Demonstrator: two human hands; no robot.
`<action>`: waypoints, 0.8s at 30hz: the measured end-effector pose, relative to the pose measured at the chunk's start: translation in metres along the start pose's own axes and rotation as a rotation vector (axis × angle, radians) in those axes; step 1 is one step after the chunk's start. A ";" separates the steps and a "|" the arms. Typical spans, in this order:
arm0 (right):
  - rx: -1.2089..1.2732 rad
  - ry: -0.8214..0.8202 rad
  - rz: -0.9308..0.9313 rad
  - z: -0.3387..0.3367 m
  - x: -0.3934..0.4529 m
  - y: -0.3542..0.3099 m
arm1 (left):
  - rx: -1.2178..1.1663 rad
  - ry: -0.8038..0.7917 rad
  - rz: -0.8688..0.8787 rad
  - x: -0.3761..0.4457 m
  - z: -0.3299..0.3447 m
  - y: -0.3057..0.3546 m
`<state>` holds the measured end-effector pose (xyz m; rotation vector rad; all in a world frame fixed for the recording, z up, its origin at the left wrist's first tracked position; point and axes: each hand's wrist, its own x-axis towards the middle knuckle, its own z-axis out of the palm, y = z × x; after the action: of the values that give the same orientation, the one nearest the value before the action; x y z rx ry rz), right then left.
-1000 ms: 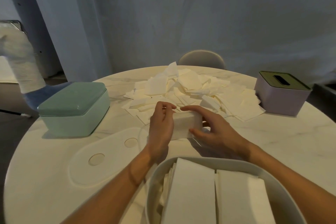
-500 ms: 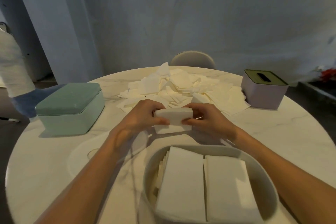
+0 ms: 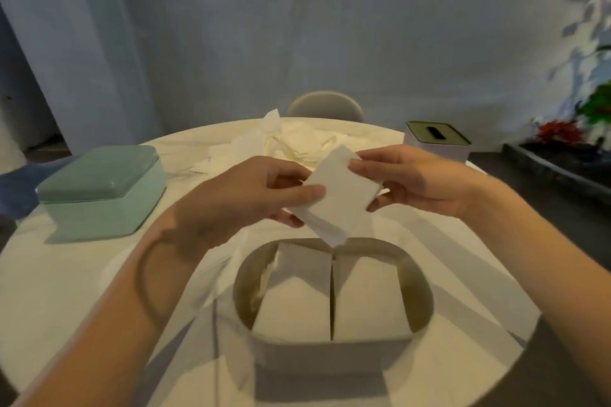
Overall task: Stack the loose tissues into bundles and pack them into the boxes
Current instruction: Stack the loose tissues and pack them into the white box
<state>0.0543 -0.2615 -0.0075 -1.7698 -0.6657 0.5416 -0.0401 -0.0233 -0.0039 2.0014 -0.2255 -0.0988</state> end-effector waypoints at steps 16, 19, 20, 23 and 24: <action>-0.713 -0.016 0.215 0.017 -0.023 -0.001 | 0.484 -0.015 -0.077 -0.039 0.065 -0.011; -0.884 -0.024 0.234 0.022 -0.020 0.003 | 0.645 0.004 -0.030 -0.036 0.071 -0.014; -0.937 -0.035 0.241 0.024 -0.019 0.006 | 0.661 0.010 -0.018 -0.035 0.071 -0.015; -0.935 -0.062 0.258 0.021 -0.013 0.006 | 0.577 -0.029 0.001 -0.029 0.066 -0.018; -0.868 -0.049 0.251 0.018 -0.010 0.004 | 0.521 -0.030 -0.003 -0.026 0.062 -0.017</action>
<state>0.0358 -0.2566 -0.0161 -2.6859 -0.7808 0.4973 -0.0744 -0.0662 -0.0468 2.5191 -0.2891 -0.0771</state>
